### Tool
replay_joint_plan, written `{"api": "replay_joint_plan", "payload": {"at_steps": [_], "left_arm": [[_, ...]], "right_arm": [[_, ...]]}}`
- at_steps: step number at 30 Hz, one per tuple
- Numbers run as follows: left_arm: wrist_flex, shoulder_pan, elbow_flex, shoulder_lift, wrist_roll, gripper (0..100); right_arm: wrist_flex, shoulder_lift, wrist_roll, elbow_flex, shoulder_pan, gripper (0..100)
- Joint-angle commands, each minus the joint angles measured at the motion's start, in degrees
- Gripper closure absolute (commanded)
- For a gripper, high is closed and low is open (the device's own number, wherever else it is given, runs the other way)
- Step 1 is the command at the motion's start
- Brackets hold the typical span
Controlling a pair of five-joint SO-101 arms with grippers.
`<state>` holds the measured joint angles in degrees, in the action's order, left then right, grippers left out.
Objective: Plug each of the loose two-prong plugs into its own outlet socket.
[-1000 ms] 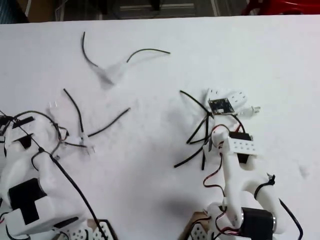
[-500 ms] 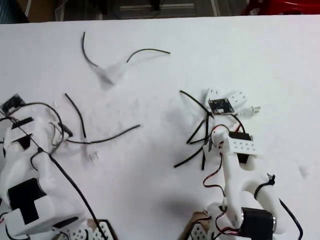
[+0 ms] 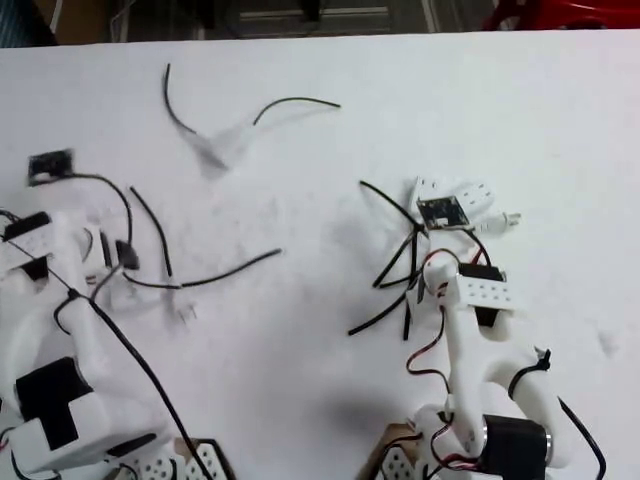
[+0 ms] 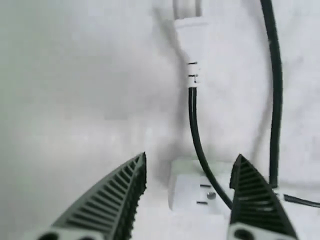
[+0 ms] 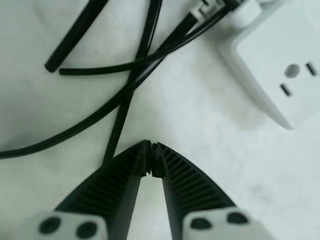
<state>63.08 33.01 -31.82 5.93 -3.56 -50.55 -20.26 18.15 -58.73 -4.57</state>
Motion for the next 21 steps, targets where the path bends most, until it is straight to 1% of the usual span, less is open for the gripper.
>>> {"api": "replay_joint_plan", "payload": {"at_steps": [1, 3, 5, 8, 11, 16, 18, 21], "left_arm": [[10.99, 2.24, 5.45, 8.13, 16.88, 73], [15.65, 2.24, 4.57, 12.0, 23.47, 74], [18.99, 1.19, 2.46, 15.43, 28.4, 74], [18.46, -1.1, -2.99, 18.77, 33.49, 73], [11.78, -3.21, -10.11, 18.95, 38.07, 74], [-0.97, -4.97, -19.43, 17.01, 50.46, 74], [-4.31, -6.02, -20.57, 15.52, 52.31, 74], [-7.47, -7.6, -21.01, 11.56, 52.57, 74]], "right_arm": [[0.4, 0.04, 0.44, 0.18, 0.22, 97.4], [0.31, 0.04, 0.44, 0.18, 0.22, 97.4], [0.31, 0.04, 0.44, 0.18, 0.22, 97.4], [0.22, 0.04, 0.44, 0.18, 0.22, 97.4], [0.31, -0.04, 0.44, -0.35, 0.4, 97.4], [0.31, -0.04, 0.44, -0.53, 0.4, 97.4], [0.31, -0.04, 0.44, -0.53, 0.4, 97.4], [0.31, -0.04, 0.44, -0.53, 0.4, 97.4]]}}
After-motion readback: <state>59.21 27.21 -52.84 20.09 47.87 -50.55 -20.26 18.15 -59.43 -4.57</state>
